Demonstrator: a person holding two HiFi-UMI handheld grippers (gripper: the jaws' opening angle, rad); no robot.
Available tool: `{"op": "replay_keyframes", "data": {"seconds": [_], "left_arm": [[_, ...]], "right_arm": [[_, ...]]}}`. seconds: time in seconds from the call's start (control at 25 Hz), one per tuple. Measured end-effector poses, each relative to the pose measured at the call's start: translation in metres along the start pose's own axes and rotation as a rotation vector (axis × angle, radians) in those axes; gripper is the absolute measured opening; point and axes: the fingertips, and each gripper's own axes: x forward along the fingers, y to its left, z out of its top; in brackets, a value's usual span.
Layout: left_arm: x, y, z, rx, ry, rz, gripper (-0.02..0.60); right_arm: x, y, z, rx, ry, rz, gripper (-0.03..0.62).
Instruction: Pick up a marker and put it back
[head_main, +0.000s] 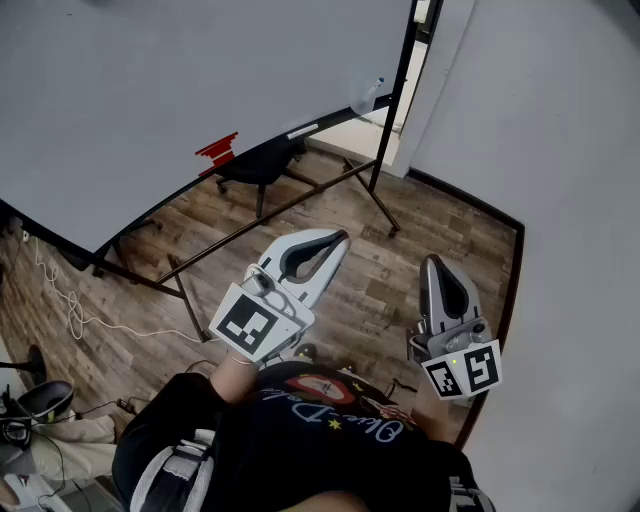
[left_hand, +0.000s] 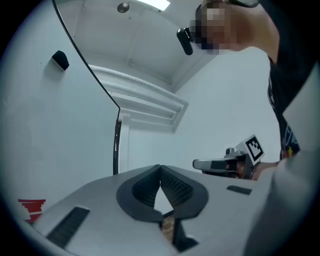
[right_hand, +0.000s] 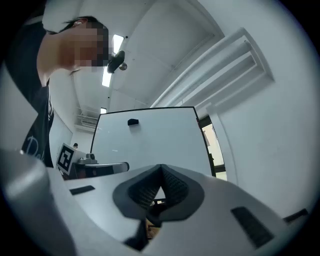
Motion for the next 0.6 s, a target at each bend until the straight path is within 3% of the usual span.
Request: {"op": "replay_keyframes", "data": {"seconds": [0.28, 0.6], "left_arm": [[-0.004, -0.009, -0.002, -0.002, 0.018, 0.009, 0.003], [0.002, -0.023, -0.001, -0.003, 0.029, 0.022, 0.003]], "right_arm": [[-0.01, 0.004, 0.008, 0.059, -0.067, 0.025, -0.002], [-0.025, -0.01, 0.014, 0.027, -0.084, 0.001, -0.002]]}}
